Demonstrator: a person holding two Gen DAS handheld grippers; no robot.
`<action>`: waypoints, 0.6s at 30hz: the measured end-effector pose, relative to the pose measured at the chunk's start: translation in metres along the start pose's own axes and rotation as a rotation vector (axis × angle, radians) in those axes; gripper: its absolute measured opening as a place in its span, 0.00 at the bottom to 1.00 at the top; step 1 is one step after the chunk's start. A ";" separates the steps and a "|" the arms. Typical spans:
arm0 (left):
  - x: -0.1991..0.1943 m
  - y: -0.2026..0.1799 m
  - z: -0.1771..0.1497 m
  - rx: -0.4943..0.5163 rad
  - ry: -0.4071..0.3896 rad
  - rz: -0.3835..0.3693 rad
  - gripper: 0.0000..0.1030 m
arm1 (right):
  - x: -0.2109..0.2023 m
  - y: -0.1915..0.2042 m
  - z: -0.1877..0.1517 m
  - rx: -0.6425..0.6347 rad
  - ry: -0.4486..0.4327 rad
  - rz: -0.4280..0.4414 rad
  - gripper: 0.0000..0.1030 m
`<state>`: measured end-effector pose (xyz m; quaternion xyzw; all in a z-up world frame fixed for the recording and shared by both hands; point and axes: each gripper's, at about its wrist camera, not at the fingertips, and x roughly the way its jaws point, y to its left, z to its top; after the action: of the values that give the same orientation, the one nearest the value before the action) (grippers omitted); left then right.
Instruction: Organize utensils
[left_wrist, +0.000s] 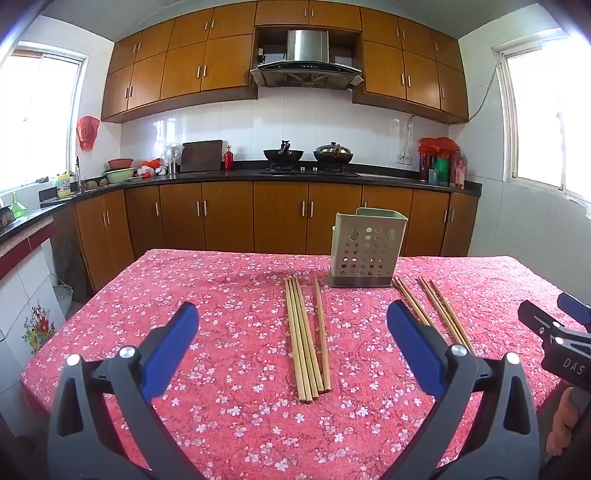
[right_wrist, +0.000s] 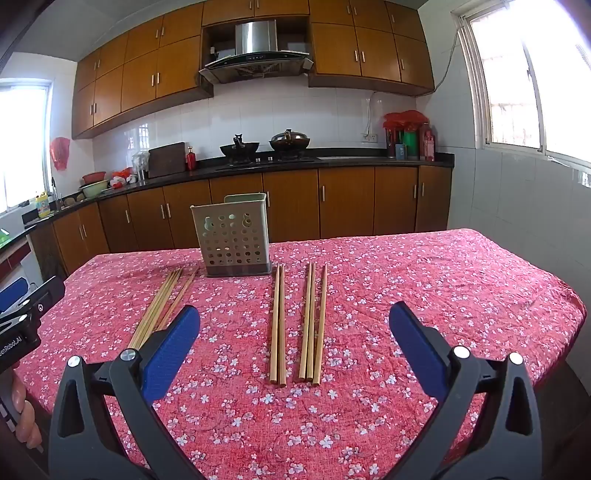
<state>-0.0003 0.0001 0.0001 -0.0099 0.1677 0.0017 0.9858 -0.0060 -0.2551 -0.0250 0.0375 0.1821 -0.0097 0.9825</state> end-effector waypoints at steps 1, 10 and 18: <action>0.000 0.000 0.000 0.002 0.000 0.001 0.96 | 0.000 0.000 0.000 0.001 -0.002 0.000 0.98; 0.000 0.000 0.000 0.000 0.004 0.000 0.96 | 0.000 -0.001 0.000 0.005 0.001 0.002 0.98; 0.000 0.000 0.000 0.003 0.005 -0.001 0.96 | 0.000 0.000 0.000 0.004 0.000 0.002 0.98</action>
<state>-0.0004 -0.0003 0.0002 -0.0083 0.1701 0.0011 0.9854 -0.0062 -0.2548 -0.0250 0.0397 0.1821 -0.0091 0.9824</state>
